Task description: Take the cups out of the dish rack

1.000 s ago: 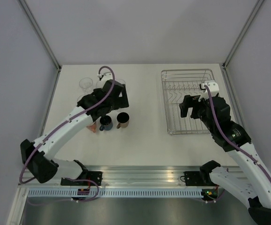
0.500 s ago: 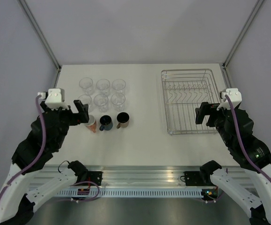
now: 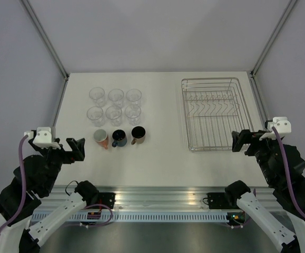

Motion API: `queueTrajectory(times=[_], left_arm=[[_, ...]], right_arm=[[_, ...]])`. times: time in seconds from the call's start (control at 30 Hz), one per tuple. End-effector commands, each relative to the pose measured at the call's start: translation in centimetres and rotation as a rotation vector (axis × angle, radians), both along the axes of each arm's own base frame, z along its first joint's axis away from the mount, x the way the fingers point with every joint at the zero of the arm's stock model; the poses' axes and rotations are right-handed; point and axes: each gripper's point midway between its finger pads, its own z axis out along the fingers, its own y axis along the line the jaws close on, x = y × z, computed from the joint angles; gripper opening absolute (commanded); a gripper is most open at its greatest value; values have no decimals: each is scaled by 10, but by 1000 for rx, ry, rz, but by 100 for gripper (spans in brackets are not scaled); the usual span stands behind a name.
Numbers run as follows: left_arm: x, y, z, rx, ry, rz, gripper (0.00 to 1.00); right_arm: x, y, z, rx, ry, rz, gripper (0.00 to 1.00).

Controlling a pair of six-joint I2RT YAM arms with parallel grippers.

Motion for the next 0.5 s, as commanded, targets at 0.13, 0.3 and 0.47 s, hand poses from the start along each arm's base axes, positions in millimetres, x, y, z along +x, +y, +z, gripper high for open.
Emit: queueTrajectory(times=[0.13,0.3,0.47], left_arm=[[-11,8,0,23,-14,-18,99],[-9,7,-2,27,-6,-15,99],[-8,7,-2,32,0,-12,99]], right_arm=[[-5,-12,-2,-21,-23,-41,98],[0,-6,-7,-12,-1,-32,98],[3,-3,-9,-7,3,-26,98]])
